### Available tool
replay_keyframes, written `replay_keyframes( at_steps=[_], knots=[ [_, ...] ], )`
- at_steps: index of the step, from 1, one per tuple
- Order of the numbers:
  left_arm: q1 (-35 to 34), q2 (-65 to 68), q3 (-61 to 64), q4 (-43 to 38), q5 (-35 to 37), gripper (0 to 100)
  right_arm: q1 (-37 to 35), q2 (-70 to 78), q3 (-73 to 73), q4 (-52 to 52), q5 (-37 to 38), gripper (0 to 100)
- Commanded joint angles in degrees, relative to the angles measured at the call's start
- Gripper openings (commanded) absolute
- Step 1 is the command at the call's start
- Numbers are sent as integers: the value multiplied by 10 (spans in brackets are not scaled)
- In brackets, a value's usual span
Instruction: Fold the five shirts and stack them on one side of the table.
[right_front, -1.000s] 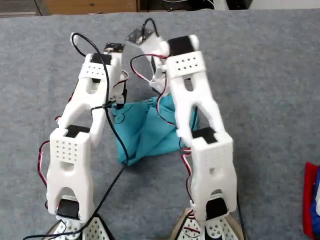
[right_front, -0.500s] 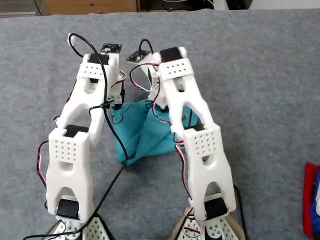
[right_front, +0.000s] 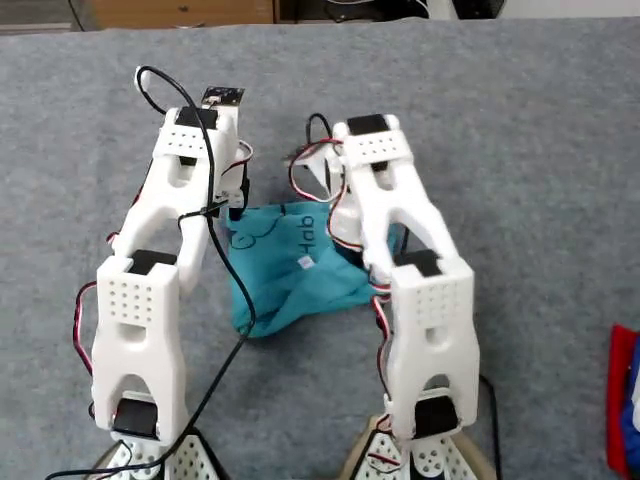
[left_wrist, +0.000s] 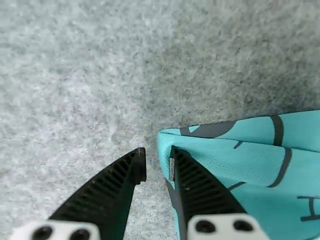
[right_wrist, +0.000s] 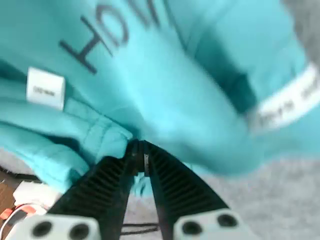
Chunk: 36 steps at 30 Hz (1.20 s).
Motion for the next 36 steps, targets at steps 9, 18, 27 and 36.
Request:
replay_keyframes(
  at_steps=[9,18,27,36],
  knots=[
    [-6,-7,-1,-5,-2,89,90,-116,26,10,87,16],
    [-6,-7,0,-3,-2,89,14,-160,28,9,80,19],
    [-6,-7,1,-2,0,89,-72,-135,29,-92,25,19],
    [-7,-7,1,-6,-1,89,-71,-88,25,-6,29,19]
  ],
)
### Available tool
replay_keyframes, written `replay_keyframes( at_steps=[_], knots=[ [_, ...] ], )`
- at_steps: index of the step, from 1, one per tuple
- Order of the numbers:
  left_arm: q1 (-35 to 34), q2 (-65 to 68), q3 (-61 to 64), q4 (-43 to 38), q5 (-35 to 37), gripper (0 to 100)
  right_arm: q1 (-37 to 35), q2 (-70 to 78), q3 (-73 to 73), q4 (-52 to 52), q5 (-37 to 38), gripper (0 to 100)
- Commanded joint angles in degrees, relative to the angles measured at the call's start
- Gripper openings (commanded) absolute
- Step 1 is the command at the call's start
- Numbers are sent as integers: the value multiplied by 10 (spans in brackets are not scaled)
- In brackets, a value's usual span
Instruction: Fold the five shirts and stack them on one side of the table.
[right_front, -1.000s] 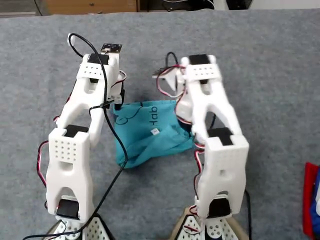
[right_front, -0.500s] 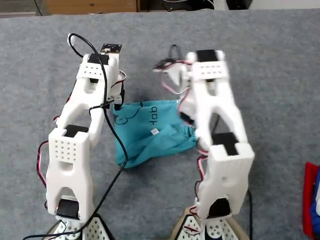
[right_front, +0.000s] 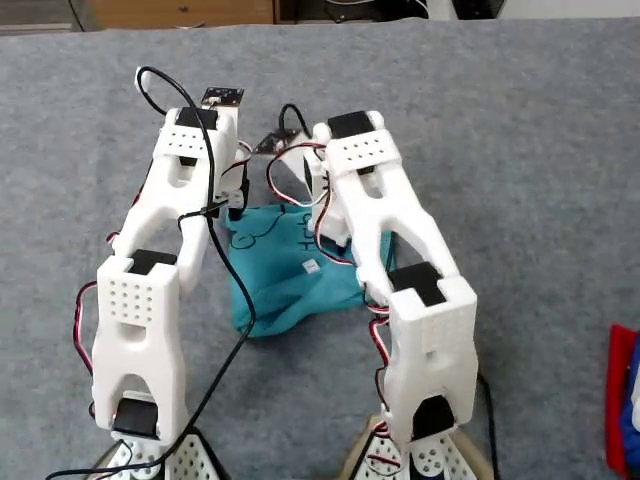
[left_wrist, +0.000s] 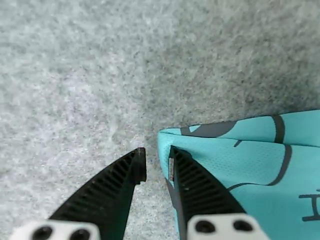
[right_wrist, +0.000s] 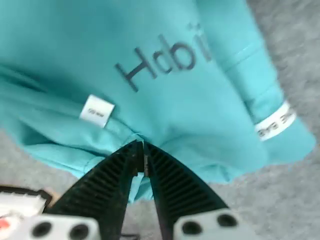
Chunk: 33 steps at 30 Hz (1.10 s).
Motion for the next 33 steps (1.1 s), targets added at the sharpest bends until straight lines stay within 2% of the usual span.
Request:
replay_keyframes(
  at_steps=[1,6,16,22,29,33],
  knots=[
    [-7,-7,-1,-6,-1,89,-6,-13,-3,40,0,19],
    [-7,-7,-1,-6,-2,89,10,-43,20,48,0,19],
    [-8,-7,-1,-6,-2,89,12,-134,192,47,28,19],
    [-7,-7,-1,-6,-2,89,42,-195,269,47,50,19],
    [-7,-7,-1,-6,-2,89,55,-233,189,33,64,19],
    [-6,-7,-1,-4,-2,89,35,-197,169,-33,64,19]
  ],
)
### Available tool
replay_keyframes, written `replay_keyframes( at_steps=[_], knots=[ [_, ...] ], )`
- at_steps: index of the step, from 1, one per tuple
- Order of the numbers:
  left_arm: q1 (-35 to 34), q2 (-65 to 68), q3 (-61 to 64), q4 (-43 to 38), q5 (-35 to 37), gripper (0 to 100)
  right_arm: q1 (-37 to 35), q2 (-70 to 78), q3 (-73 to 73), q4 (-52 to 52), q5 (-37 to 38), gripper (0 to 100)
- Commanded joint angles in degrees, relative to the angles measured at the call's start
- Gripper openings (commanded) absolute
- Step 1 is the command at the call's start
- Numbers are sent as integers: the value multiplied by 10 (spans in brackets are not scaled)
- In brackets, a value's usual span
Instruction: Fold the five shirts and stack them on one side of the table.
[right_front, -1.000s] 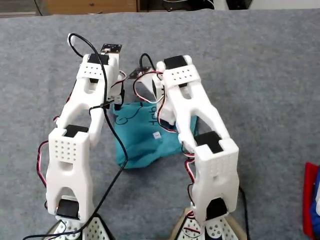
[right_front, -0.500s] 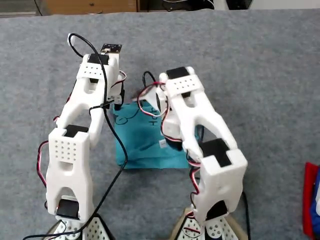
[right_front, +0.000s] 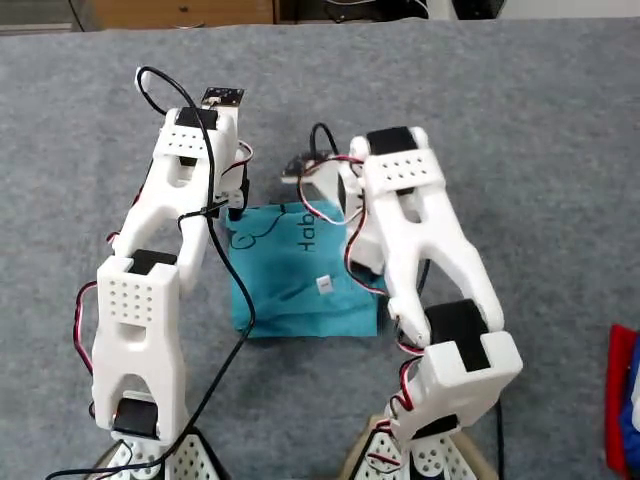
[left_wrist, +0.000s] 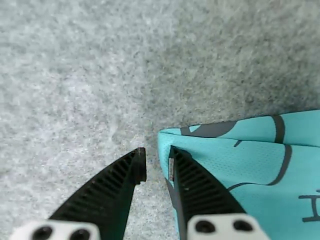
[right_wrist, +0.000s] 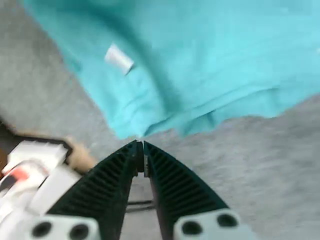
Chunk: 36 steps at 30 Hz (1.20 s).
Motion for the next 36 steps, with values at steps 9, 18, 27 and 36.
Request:
replay_keyframes(
  at_steps=[9,18,27,36],
  knots=[
    [-6,3,-2,-4,0,89,-24,114,-29,-75,7,18],
    [-8,53,-18,-4,-2,90,-22,115,-26,40,10,17],
    [-11,58,-37,-5,-2,90,-22,114,73,39,11,19],
    [-11,53,-42,-2,-3,91,16,27,49,35,10,19]
  ],
)
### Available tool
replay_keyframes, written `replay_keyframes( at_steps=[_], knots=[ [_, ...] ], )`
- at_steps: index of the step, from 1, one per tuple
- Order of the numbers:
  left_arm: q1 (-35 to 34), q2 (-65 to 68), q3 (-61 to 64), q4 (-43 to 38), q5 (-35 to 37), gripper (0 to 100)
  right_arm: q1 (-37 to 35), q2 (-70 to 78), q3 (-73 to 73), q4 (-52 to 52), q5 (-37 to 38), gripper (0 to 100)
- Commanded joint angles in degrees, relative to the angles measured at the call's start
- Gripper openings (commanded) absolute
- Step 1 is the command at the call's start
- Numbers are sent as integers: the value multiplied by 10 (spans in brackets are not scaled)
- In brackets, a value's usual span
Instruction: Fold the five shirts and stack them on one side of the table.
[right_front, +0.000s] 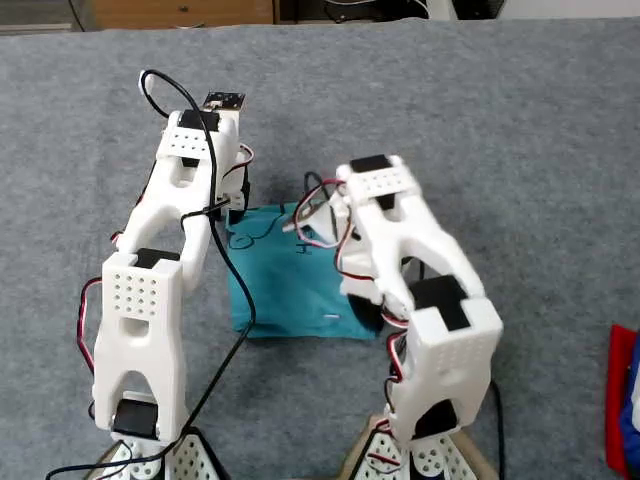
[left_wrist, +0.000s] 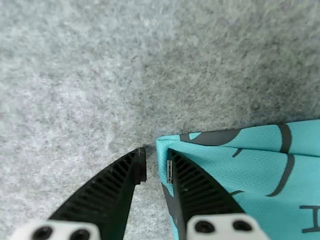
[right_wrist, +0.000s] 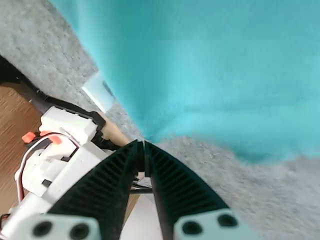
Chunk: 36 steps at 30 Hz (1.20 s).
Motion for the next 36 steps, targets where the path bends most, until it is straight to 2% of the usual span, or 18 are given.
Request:
replay_keyframes(
  at_steps=[1,5,9,11,15,19,25,33,36],
  knots=[
    [-9,-5,-12,-3,-3,92,26,-90,-44,8,5,19],
    [-9,-5,-28,4,-15,109,37,-158,-109,4,3,19],
    [-9,-5,-80,47,-22,201,36,-165,-145,-23,-2,19],
    [-10,-5,-118,68,-22,231,36,-153,-153,-55,-31,26],
    [-12,-5,-194,119,-22,250,34,-89,-175,-101,-100,153],
    [-19,-5,-254,157,-22,250,34,-11,-223,-101,-154,270],
    [-51,-6,-271,161,-24,251,33,72,-277,-75,-200,280],
    [-69,-6,-269,169,-62,251,33,160,-344,-76,-270,279],
    [-69,-6,-268,169,-62,251,33,203,-378,-75,-273,278]
  ],
)
